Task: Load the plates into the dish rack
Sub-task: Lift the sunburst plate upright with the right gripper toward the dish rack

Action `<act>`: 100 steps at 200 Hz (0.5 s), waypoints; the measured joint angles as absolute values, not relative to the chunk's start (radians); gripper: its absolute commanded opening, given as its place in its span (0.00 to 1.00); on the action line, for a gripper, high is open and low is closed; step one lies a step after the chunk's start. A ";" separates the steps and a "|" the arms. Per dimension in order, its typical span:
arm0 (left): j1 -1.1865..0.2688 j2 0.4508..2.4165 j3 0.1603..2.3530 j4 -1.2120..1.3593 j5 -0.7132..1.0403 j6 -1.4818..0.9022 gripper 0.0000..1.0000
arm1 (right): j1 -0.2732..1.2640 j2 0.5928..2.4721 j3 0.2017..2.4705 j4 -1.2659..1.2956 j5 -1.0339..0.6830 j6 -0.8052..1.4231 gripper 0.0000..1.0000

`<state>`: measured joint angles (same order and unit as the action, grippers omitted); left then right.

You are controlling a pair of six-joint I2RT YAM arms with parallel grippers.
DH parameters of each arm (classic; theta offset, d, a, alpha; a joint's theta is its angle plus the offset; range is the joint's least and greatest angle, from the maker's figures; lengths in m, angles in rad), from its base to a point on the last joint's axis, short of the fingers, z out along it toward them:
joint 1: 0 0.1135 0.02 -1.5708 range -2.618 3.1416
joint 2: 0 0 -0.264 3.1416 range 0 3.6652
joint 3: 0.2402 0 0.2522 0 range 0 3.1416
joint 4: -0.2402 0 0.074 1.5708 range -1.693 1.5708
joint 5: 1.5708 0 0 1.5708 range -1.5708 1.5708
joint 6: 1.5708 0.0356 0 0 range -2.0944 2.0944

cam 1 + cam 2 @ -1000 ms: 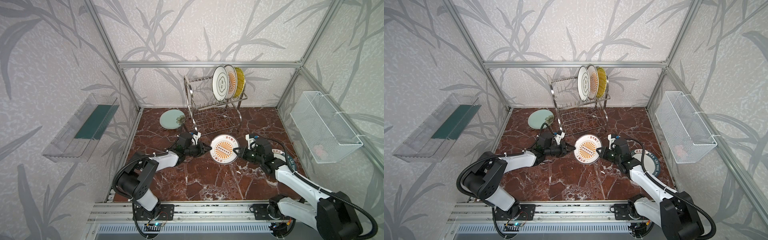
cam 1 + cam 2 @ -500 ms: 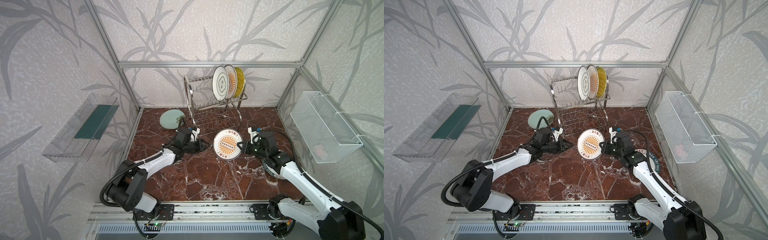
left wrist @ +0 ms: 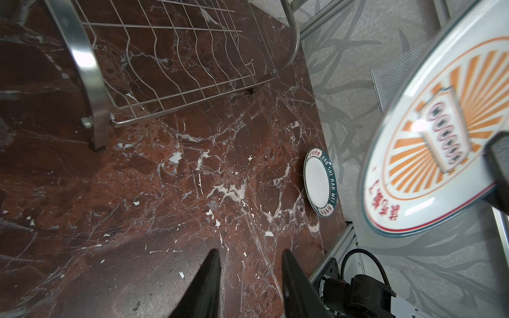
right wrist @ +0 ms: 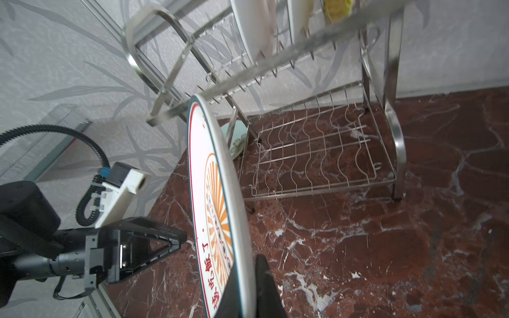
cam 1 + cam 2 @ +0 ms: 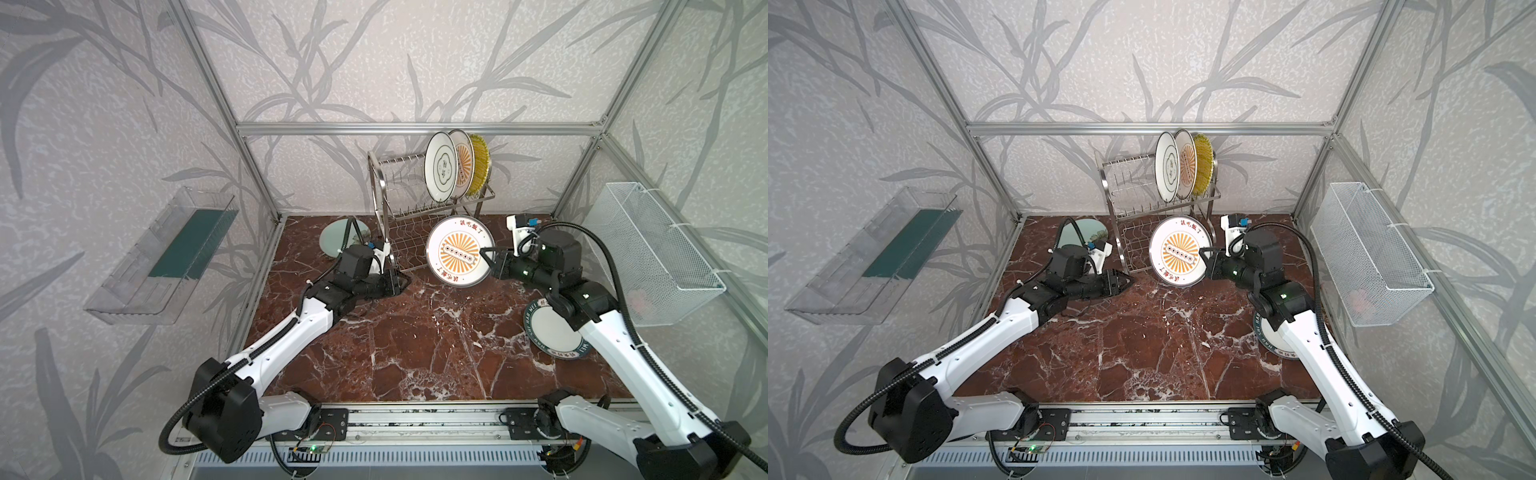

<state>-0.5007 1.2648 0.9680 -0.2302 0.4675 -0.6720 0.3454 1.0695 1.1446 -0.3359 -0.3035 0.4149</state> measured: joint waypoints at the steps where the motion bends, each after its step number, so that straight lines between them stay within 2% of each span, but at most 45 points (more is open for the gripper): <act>1: -0.501 1.264 0.970 -0.233 0.466 -0.671 0.36 | 0.345 1.071 1.151 -0.336 -0.303 0.413 0.00; 48: -0.500 1.236 1.026 -0.322 0.451 -0.654 0.37 | 0.346 1.116 1.325 -0.336 -0.302 0.380 0.00; 100: -0.499 1.150 1.076 -0.383 0.445 -0.625 0.39 | 0.357 1.168 1.390 -0.336 -0.262 0.350 0.00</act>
<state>-0.4992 1.1496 1.0763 -0.3832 0.4454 -0.6254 0.3573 1.1679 1.3903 -0.3355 -0.2619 0.3496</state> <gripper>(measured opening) 0.376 0.085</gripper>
